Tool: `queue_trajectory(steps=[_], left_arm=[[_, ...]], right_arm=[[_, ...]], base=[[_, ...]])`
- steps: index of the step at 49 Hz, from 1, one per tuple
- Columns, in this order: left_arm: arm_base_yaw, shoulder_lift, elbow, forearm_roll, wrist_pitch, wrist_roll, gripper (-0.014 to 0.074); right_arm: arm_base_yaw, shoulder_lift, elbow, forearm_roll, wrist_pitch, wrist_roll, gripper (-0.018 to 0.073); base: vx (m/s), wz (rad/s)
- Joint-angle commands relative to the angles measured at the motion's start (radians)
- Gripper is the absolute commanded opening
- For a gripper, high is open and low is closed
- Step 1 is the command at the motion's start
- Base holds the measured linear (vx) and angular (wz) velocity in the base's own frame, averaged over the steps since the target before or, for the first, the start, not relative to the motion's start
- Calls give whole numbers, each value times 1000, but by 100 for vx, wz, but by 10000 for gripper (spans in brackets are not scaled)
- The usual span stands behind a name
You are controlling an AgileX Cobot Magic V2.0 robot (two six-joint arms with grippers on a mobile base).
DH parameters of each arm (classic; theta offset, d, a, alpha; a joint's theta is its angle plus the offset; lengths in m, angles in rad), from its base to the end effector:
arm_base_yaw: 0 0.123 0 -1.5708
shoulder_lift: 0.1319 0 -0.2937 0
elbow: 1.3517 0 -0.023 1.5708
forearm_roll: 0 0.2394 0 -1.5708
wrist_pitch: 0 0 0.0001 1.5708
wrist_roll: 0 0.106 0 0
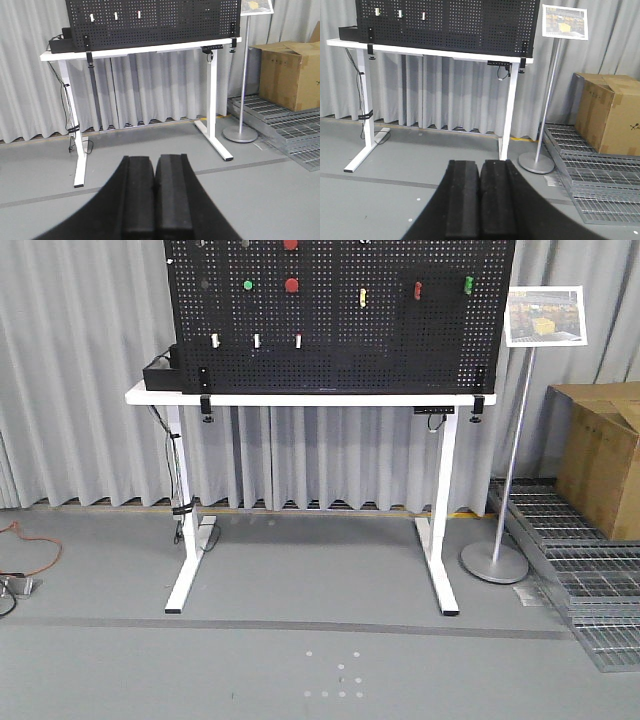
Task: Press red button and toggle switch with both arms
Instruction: 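Drive the base forward up to the black pegboard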
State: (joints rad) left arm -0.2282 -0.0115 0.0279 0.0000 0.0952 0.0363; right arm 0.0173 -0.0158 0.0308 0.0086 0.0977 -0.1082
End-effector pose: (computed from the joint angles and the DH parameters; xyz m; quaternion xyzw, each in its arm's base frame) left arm 0.0502 -0.0117 0.1955 0.0944 0.7094 -0.0669 0.6952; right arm 0.0513 0.0010 0.1944 -0.0421 0.7148 -0.0284 0.6975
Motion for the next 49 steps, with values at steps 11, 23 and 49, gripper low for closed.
queue_trajectory(steps=[11, 23, 49], left_arm=[[-1, -16, 34, 0, -84, -11, 2], [-1, -16, 34, 0, -84, -11, 2], [-1, -16, 34, 0, -84, -11, 2]], right_arm=[[0, -10, 11, -9, -83, 1, -3], [0, -10, 11, -9, -83, 1, -3], [0, -10, 11, -9, -84, 2, -3]], base=[[0, 0], [0, 1], [7, -2]])
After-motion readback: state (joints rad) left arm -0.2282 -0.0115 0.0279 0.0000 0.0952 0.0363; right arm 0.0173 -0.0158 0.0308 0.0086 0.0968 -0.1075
